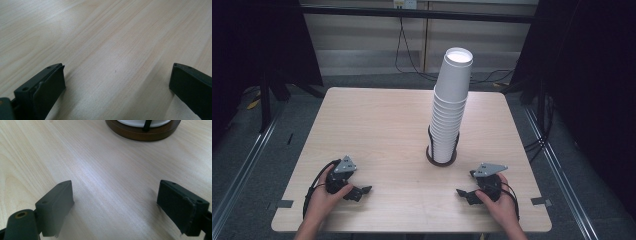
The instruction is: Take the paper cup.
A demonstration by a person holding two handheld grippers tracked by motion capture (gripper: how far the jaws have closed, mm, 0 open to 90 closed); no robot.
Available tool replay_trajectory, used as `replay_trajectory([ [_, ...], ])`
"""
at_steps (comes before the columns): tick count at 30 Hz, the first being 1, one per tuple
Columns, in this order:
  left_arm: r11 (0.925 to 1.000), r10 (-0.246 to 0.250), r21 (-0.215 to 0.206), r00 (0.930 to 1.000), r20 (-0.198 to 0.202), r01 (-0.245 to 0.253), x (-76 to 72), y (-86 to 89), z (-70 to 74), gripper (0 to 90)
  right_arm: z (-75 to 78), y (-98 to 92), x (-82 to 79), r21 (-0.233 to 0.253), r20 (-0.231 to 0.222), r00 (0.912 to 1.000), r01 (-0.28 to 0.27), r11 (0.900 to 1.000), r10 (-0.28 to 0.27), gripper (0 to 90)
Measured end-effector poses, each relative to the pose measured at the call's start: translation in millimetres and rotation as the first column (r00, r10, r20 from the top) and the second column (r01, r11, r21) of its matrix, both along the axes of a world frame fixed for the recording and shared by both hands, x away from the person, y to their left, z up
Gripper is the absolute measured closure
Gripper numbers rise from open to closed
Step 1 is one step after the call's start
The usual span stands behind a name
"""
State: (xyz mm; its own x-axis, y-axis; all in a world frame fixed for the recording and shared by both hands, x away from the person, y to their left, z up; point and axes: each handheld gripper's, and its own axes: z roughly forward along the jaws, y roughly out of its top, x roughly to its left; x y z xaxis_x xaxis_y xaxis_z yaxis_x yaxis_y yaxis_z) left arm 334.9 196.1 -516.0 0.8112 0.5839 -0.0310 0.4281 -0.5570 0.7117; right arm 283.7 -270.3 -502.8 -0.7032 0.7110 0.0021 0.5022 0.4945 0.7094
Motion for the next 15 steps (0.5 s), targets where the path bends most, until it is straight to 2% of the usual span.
replay_trajectory([
  [12, 1.0000, 0.008, -0.005, 1.0000, 0.004, -0.008, -2.5, -1.1, -0.4, 0.0, 0.0, 0.0, 0.0, 0.000, -0.001, 1.0000, 0.000, 1.000, 0.000, 13.1],
  [14, 0.9999, 0.012, 0.005, 0.9999, 0.004, -0.012, -3.4, -1.3, 0.4, 0.0, 0.2, -0.2, 0.2, 0.006, -0.003, 1.0000, -0.007, 1.000, 0.007, 14.6],
  [15, 0.9999, 0.012, -0.004, 0.9999, -0.001, -0.012, -3.8, -2.4, 0.1, 0.0, 0.4, -0.5, 0.2, 0.012, -0.006, 1.0000, -0.006, 1.000, 0.006, 14.9],
])
